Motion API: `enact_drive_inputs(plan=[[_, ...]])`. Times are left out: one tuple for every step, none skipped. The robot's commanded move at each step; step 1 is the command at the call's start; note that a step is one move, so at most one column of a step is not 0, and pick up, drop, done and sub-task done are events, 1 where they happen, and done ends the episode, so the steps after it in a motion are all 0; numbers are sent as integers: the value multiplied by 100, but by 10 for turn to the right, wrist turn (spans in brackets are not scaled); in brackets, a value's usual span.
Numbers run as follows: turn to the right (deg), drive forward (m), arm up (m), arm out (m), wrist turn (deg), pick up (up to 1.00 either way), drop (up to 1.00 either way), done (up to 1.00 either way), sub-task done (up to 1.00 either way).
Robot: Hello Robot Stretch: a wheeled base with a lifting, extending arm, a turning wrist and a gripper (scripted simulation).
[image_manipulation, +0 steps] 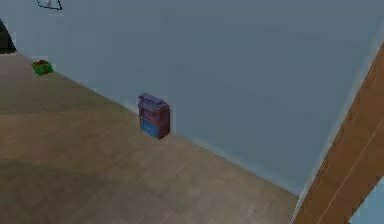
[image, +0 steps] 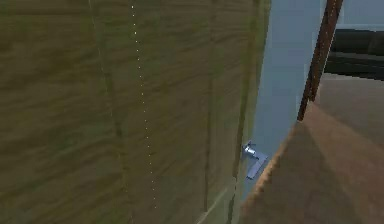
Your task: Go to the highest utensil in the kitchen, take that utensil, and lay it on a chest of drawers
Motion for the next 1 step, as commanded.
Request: enact_drive_inputs(plan=[[360, 0, 0, 0, 0, 0, 0, 0, 0]])
